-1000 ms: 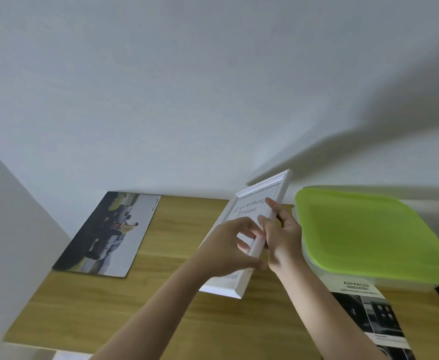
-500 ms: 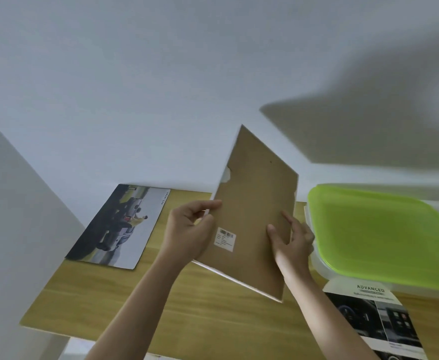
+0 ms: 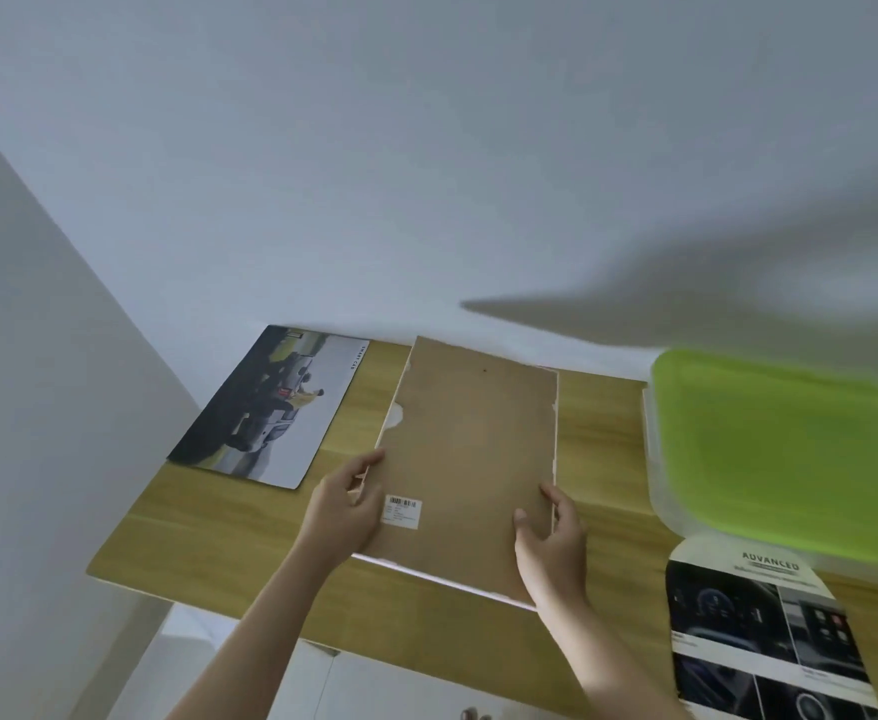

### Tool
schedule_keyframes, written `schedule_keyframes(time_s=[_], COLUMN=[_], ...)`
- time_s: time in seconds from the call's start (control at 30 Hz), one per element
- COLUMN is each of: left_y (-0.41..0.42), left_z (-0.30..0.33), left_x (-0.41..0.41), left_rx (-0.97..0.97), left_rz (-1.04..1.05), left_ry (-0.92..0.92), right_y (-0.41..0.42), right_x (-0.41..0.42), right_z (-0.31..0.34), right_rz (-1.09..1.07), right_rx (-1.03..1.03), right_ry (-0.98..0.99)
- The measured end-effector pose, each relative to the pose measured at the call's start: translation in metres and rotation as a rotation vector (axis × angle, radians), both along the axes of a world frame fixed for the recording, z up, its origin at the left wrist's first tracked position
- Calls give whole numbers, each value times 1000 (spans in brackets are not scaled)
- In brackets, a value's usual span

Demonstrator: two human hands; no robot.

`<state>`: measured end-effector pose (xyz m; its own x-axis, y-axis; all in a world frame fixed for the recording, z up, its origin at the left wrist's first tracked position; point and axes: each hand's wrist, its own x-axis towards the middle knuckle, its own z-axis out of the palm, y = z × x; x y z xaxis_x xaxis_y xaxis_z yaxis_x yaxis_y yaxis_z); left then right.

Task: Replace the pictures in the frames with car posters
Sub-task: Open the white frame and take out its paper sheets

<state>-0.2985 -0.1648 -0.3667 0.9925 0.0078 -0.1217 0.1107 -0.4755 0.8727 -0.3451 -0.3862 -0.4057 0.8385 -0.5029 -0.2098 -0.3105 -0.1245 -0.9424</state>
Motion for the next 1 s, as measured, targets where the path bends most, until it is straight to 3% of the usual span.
schedule_keyframes(time_s=[0.27,0.63,0.87,1.0], left_y=[12,26,30,35], left_z=[-56,-68,-67,-61], left_x=[-19,-11,-1,13], left_rx=[158,268,335,343], left_rz=[-29,-13,32,-86], left_ry=[94,108,92,31], right_y=[16,23,6,2], right_x=[-25,-31,-43,-43], right_z=[-28,-53,-52,-48], right_rz=[58,221,614,705], right_rx=[-172,-546,-583,-611], right_ry=[140,28,106,157])
